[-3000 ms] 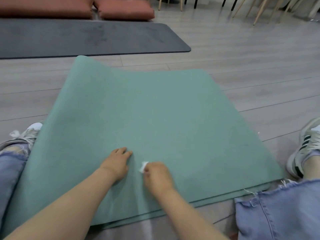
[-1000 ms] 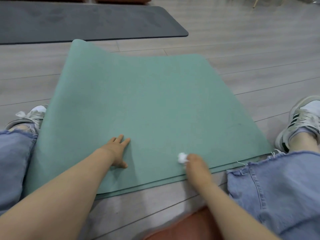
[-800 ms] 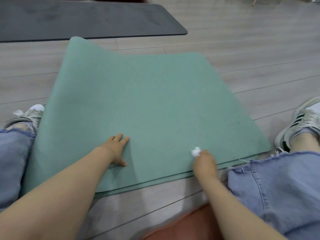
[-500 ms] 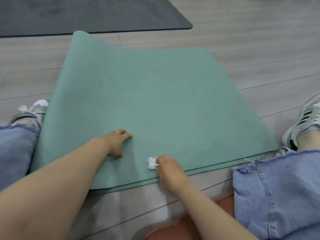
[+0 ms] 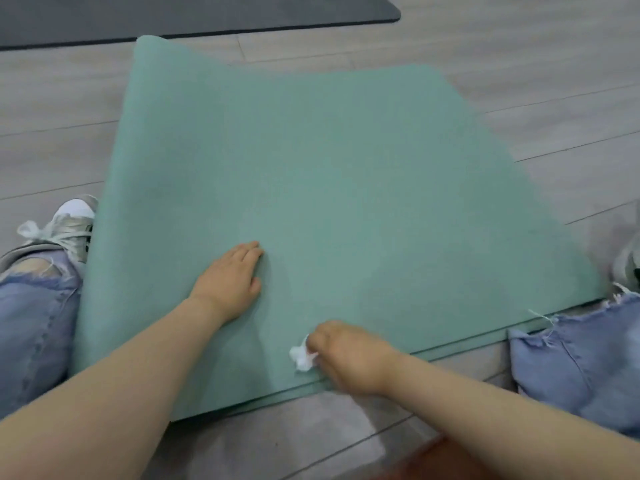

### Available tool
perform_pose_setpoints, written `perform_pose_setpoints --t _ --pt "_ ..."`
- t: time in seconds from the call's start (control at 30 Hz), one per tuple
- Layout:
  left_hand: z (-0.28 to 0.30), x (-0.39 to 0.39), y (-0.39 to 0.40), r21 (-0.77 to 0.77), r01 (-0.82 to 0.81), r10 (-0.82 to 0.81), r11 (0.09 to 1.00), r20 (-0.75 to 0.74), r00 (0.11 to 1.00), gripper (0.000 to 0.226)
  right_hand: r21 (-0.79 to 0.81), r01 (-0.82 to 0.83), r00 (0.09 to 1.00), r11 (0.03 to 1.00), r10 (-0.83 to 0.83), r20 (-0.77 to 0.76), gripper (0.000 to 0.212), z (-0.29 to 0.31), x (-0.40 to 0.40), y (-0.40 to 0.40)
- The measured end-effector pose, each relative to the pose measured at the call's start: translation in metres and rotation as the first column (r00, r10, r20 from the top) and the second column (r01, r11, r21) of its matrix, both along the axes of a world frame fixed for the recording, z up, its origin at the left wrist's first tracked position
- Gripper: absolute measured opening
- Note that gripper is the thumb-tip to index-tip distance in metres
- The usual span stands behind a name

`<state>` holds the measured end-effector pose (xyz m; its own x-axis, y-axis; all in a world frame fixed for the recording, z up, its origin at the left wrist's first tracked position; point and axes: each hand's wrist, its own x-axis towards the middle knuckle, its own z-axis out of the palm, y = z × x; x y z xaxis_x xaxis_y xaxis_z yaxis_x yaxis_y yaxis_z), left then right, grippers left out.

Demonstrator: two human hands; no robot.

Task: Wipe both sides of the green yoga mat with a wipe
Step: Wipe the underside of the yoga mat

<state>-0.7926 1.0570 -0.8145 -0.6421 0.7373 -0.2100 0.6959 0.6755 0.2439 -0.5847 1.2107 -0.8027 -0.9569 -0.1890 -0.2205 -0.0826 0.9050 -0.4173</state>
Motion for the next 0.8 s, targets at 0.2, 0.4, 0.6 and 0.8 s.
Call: perform_pose_setpoints --t 0.2,0.4,0.6,0.8 --pt "0.006 -0.017 0.0 0.016 0.036 -0.035 0.999 -0.058 0.998 0.048 0.125 -0.505 0.853 0.854 0.516 -0.08 0.011 -0.002 -0.085 0.03" --pt "0.009 -0.024 0.017 0.111 -0.148 0.151 0.983 -0.018 0.988 0.033 0.159 0.608 0.793 0.778 -0.585 -0.168 0.021 -0.011 -0.193 0.107" --pt "0.011 -0.021 0.034 -0.07 -0.087 0.081 0.994 -0.086 0.993 0.044 0.03 -0.319 0.946 0.947 0.32 -0.051 0.011 -0.001 -0.008 0.055" --pt "0.015 -0.013 0.032 -0.202 -0.062 0.055 0.977 -0.039 0.998 0.054 0.126 -0.403 0.91 0.906 0.412 -0.053 0.011 -0.001 -0.07 0.074"
